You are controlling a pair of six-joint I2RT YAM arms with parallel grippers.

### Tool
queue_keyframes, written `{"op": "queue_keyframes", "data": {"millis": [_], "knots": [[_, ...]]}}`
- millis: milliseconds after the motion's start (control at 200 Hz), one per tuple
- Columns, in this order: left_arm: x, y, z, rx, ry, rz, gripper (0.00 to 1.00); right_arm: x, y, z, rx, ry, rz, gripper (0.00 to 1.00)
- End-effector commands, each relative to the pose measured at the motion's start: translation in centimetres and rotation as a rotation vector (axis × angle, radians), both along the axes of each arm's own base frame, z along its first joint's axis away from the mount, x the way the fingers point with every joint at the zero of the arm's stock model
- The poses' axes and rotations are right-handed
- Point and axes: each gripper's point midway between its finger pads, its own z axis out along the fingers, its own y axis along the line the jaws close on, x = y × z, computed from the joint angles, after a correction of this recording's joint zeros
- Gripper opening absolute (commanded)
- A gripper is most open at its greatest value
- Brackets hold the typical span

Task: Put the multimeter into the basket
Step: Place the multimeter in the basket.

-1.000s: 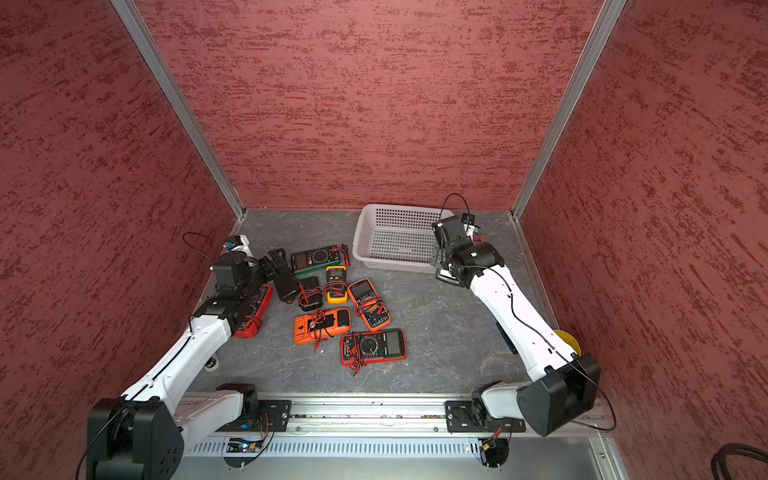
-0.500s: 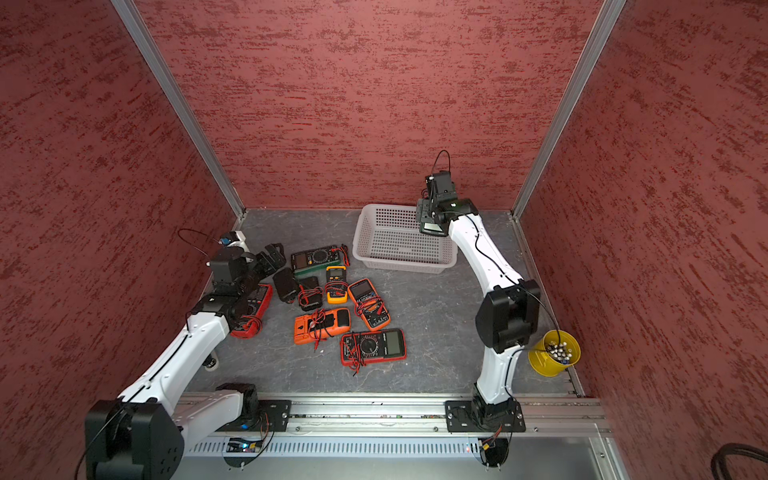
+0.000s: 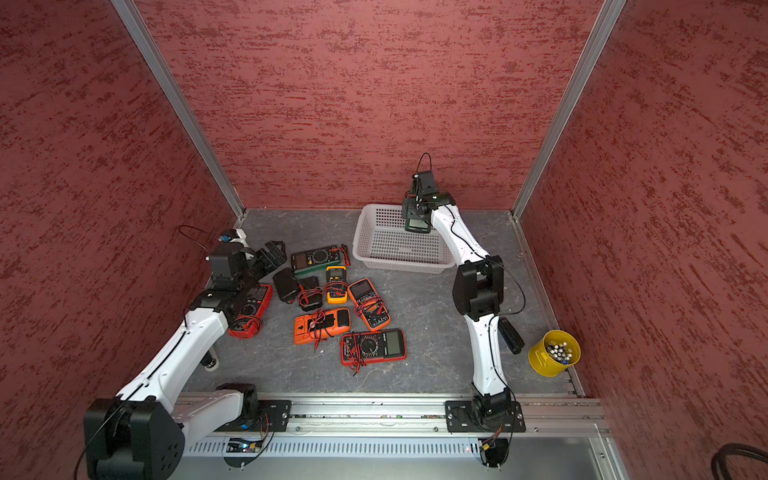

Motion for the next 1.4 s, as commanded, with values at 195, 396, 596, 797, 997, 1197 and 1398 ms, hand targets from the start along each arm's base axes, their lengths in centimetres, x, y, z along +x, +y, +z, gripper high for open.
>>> {"op": "queue_keyframes", "data": {"millis": [195, 396, 596, 797, 997, 1197, 1398], "knots": [[-0.4, 0.3, -0.1, 0.011, 0.015, 0.011, 1.0, -2.3, -1.2, 0.4, -0.023, 0.002, -0.009, 0.0], [0.0, 0.5, -0.1, 0.027, 0.018, 0.012, 1.0, -3.6, -2.3, -2.2, -0.07, 0.06, -0.018, 0.0], [0.4, 0.5, 0.0, 0.028, 0.019, 0.01, 1.0, -3.8, -3.0, -4.2, -0.089, 0.107, -0.021, 0.0], [0.3, 0.5, -0.4, 0.025, 0.032, 0.011, 1.0, -4.0, -3.6, -6.4, -0.086, 0.175, -0.03, 0.0], [0.3, 0.5, -0.5, 0.035, 0.033, 0.009, 1.0, -4.5, -3.7, -8.7, -0.085, 0.244, -0.033, 0.0], [0.2, 0.7, -0.5, 0.046, 0.036, 0.011, 1.0, -4.7, -3.6, -11.0, -0.073, 0.305, -0.031, 0.09], [0.0, 0.9, -0.6, 0.053, 0.041, 0.017, 1.0, -4.8, -3.3, -12.2, -0.055, 0.335, -0.038, 0.47]]}}
